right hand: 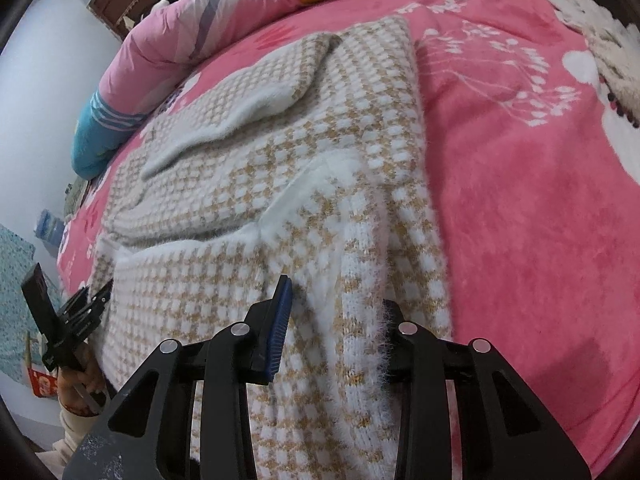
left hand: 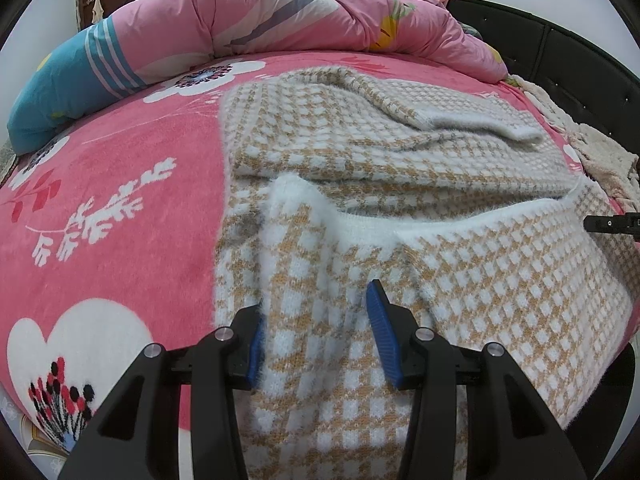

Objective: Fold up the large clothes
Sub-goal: 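Hold the trim edge with the left tool while the right tool grasps beside it, then lift the held trim edge with both tools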

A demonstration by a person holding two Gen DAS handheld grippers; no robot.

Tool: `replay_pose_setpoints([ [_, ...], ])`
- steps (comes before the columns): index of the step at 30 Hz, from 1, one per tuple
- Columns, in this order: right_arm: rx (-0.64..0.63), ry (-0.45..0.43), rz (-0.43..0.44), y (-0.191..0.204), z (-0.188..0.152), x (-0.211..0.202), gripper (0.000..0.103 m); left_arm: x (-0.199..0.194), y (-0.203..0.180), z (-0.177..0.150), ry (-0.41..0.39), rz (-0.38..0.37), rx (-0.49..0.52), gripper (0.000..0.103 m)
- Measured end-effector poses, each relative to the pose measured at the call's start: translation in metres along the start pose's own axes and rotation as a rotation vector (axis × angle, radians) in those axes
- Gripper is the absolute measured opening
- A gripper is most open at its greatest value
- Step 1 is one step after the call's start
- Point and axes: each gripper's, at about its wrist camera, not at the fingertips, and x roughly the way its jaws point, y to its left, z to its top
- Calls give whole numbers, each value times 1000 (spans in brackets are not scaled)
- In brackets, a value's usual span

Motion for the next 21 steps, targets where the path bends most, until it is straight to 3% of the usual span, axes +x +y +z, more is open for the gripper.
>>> replay_pose_setpoints([
  [5, 1, -9, -8, -4, -2, -6, 30, 0, -1, -1, -2, 2, 6, 44],
  [8, 0, -30, -20, -5, -6, -13, 16, -2, -2, -3, -26, 4, 23, 44],
  [10, -4, -48, -19, -3, -10, -18, 8, -8, 0, -4, -55, 3, 30, 32],
  [13, -20, -91, -14, 2, -19, -33, 6, -19, -4, -5, -87, 13, 59, 13],
  [21, -57, -246, 70, 19, -53, -96, 5, -85, -7, -11, -243, -22, 107, 8],
])
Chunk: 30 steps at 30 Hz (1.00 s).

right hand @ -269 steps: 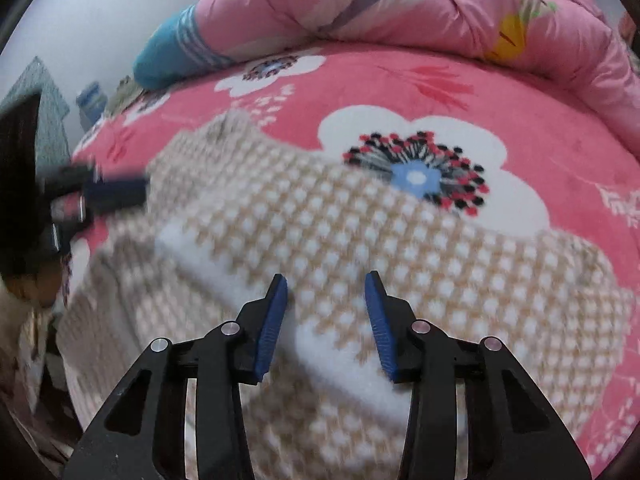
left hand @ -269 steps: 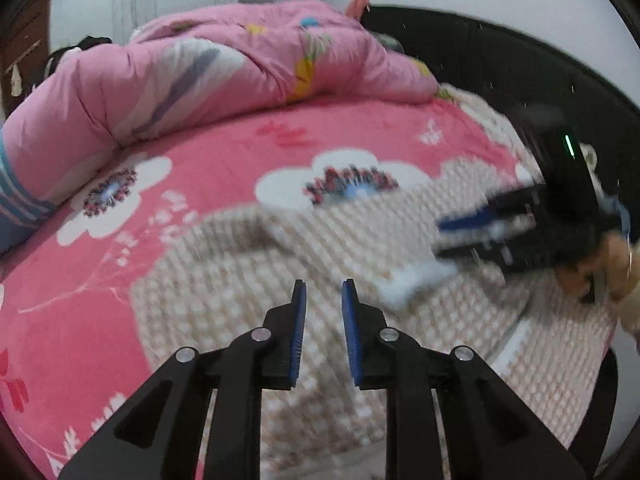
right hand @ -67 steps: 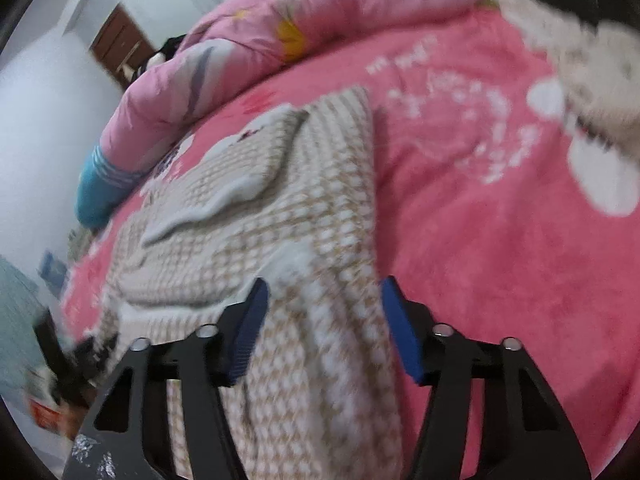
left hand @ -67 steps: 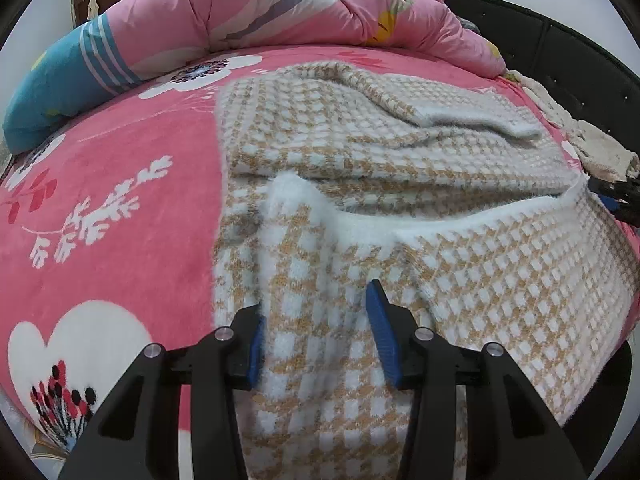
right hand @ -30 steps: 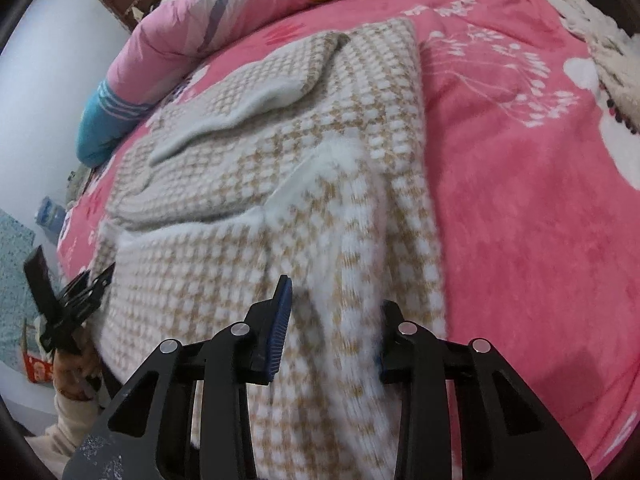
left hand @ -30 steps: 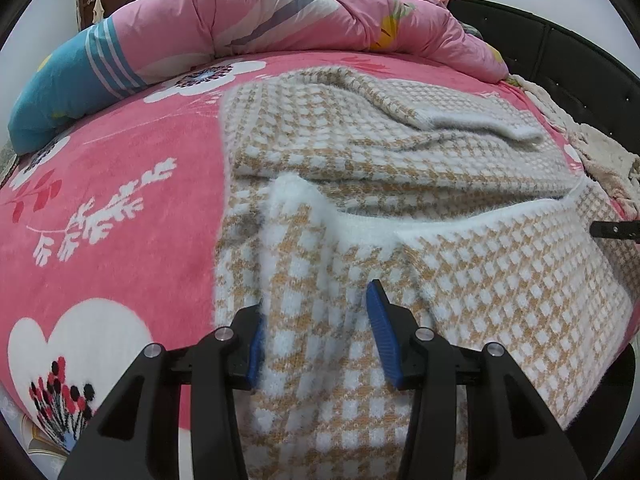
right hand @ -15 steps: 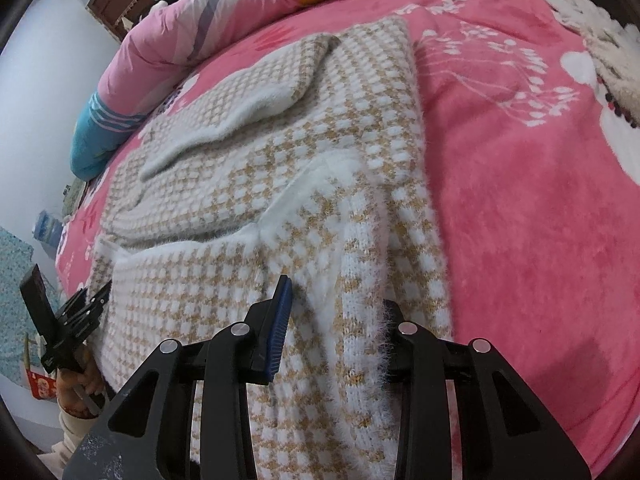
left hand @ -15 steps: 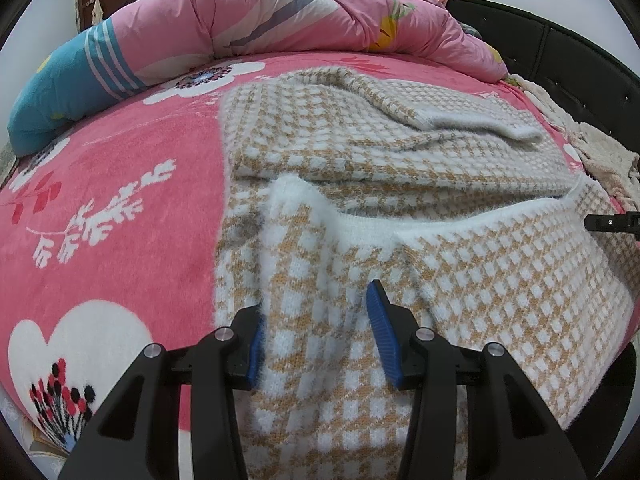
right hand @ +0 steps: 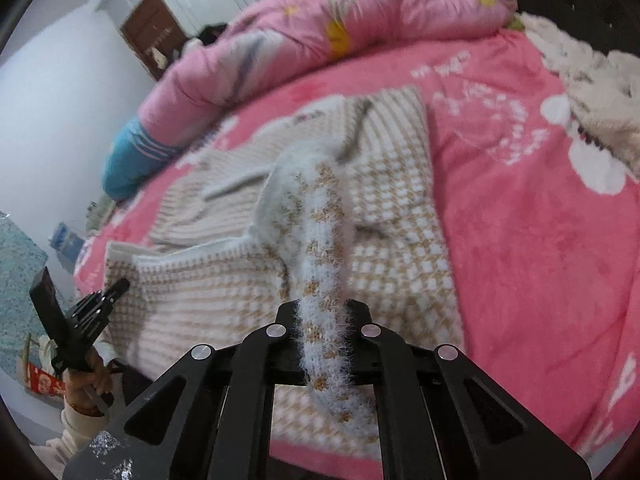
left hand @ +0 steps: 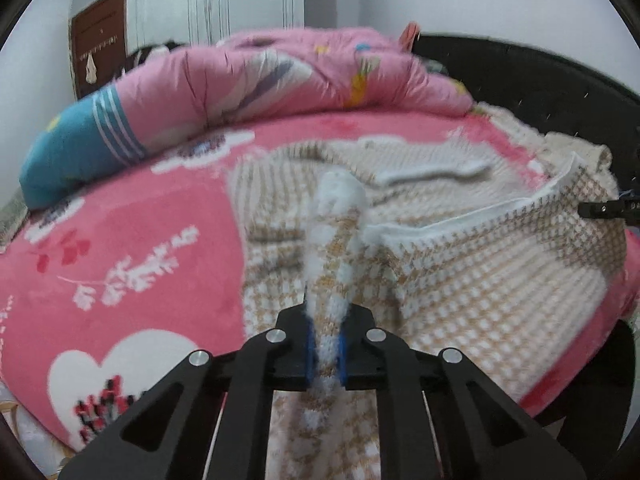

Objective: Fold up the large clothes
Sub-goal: 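Lift the held trim edge with both tools, then carry the lifted edge with both tools and fold it over the cardigan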

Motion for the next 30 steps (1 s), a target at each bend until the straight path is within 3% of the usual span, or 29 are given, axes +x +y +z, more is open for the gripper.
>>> replay_pose_setpoints([
  [7, -54, -154, 39, 21, 27, -50, 5, -50, -5, 39, -136, -17, 33, 8],
  [13, -96, -219, 62, 24, 122, -33, 5, -28, 12, 117, -193, 2, 44, 8],
  [18, -26, -157, 121, 1, 193, 34, 5, 68, 48, 175, -67, 3, -33, 8],
  [22, 113, 6, 148, -40, 216, 135, 8, 162, 71, 176, 126, -17, -129, 11],
  [24, 173, 92, 82, -63, 213, 177, 18, 202, 82, 164, 229, -31, -172, 19],
  [25, 196, 131, 45, -74, 209, 192, 36, 220, 89, 157, 276, -21, -198, 29],
  [26, 214, 154, 26, -83, 206, 199, 44, 230, 97, 151, 298, -28, -226, 33],
  [29, 280, 108, 93, -103, 200, 183, 47, 216, 120, 149, 235, -80, -326, 47],
  [30, 275, 73, 58, -104, 200, 169, 56, 204, 129, 152, 186, -111, -368, 50],
])
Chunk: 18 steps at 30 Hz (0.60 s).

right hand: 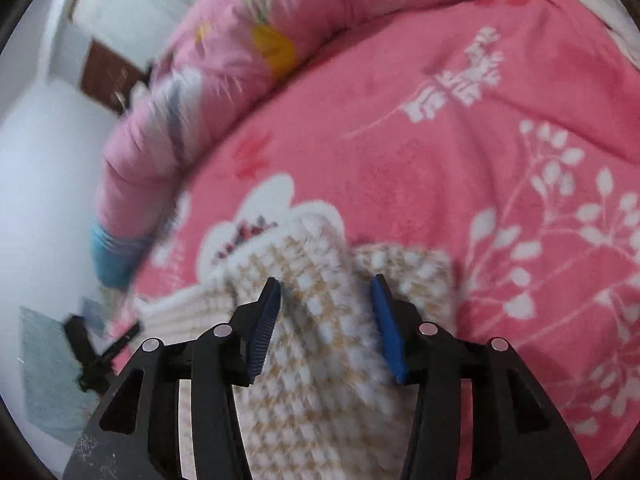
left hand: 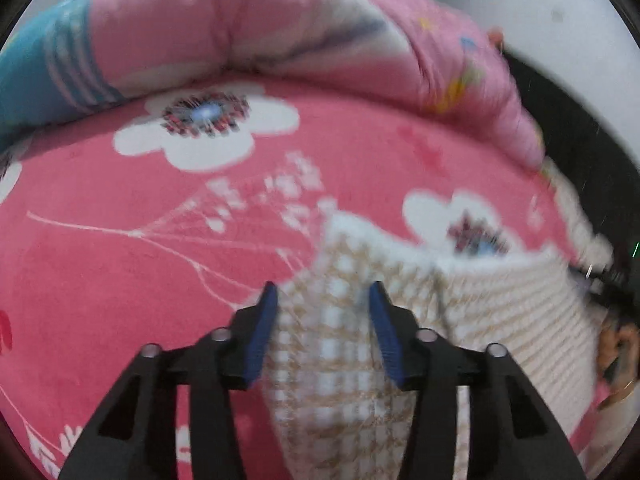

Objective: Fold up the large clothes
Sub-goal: 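Carry the lifted edge with both tools and fold it over the cardigan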

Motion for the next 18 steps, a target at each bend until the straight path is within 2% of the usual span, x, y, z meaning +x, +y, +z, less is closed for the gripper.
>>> replay_pose_setpoints([
  [1, -14, -51, -41, 3, 1, -14, 61, -10, 4, 3, -29, -40, -23, 50],
  [2, -41, -116, -84, 11, 0, -30, 61, -22, 6, 5, -64, -71, -45, 50],
  [4, -80, -153, -63, 31, 0, -37, 61, -34, 1, 14, -121, -86, -36, 50],
  [6, -138, -99, -13, 54, 1, -14, 60, -24, -23, 23, -96, -117, 22, 50],
  [8, -173, -16, 42, 72, 0, 16, 59, -1, -42, 25, -14, -156, 54, 50],
  [9, -150, 33, 90, 73, 0, 35, 58, 20, -49, 23, 45, -160, 50, 50],
  [11, -19, 94, 145, 55, 9, 61, 55, 47, -44, 20, 72, -95, -5, 50],
  [13, 140, 76, 135, 19, 23, 61, 29, 59, -17, 23, 54, -35, -125, 50],
  [14, 172, 48, 97, 10, 27, 53, 29, 57, -5, 24, 46, -17, -187, 50],
  [15, 190, 1, 46, 2, 30, 39, 35, 50, 12, 26, 24, -17, -278, 50],
  [16, 182, -57, -29, -4, 32, 17, 51, 42, 20, 27, -3, -41, -307, 50],
  [17, 156, -93, -59, -2, 32, 4, 55, 32, 23, 28, -32, -47, -306, 50],
  [18, 119, -115, -74, 3, 31, -9, 55, 15, 19, 29, -73, -17, -258, 50],
])
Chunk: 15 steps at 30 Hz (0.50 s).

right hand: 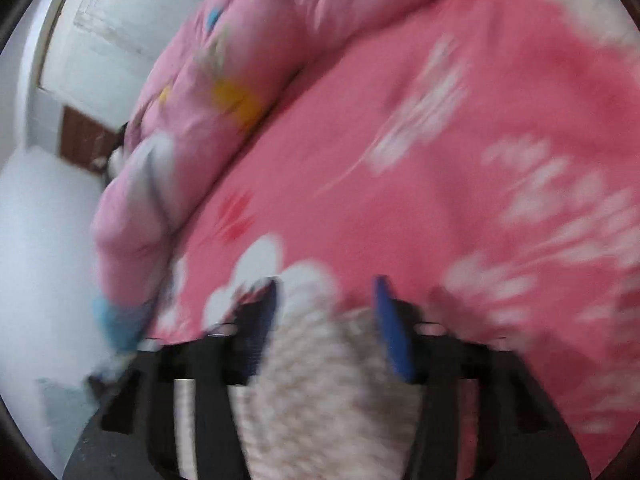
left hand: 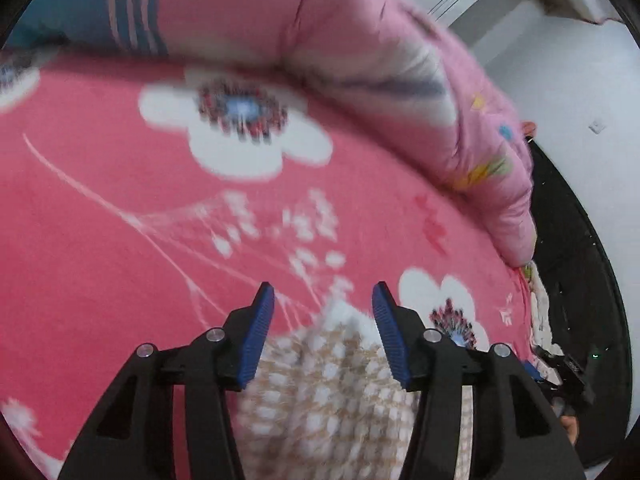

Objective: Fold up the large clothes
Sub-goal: 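Carry the lifted edge with both tools and fold it over the cardigan, then open both tools and release the folded edge onto the cardigan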

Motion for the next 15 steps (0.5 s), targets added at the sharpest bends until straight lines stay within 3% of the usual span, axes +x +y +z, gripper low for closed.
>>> replay_pose_setpoints([
  [4, -245, 12, -5, 49, -37, -38, 59, -45, -45, -18, -65, -32, 216, 50],
  [7, -528, 84, -24, 111, -100, -27, 62, -51, -97, -56, -12, -124, 394, 50],
  [9, -633, 128, -53, 131, -132, -5, 62, -35, -124, -86, 42, -121, 480, 52],
  [11, -684, 214, -145, 135, -160, 39, 62, -3, -134, -117, 117, -61, 525, 52],
  [12, -710, 210, -182, 134, -167, 53, 65, 21, -133, -132, 183, 10, 542, 54],
  [13, -727, 205, -195, 133, -172, 56, 66, 33, -129, -138, 189, 42, 544, 54],
  [15, -674, 200, -189, 137, -168, 39, 66, 19, -118, -137, 149, 7, 485, 54],
])
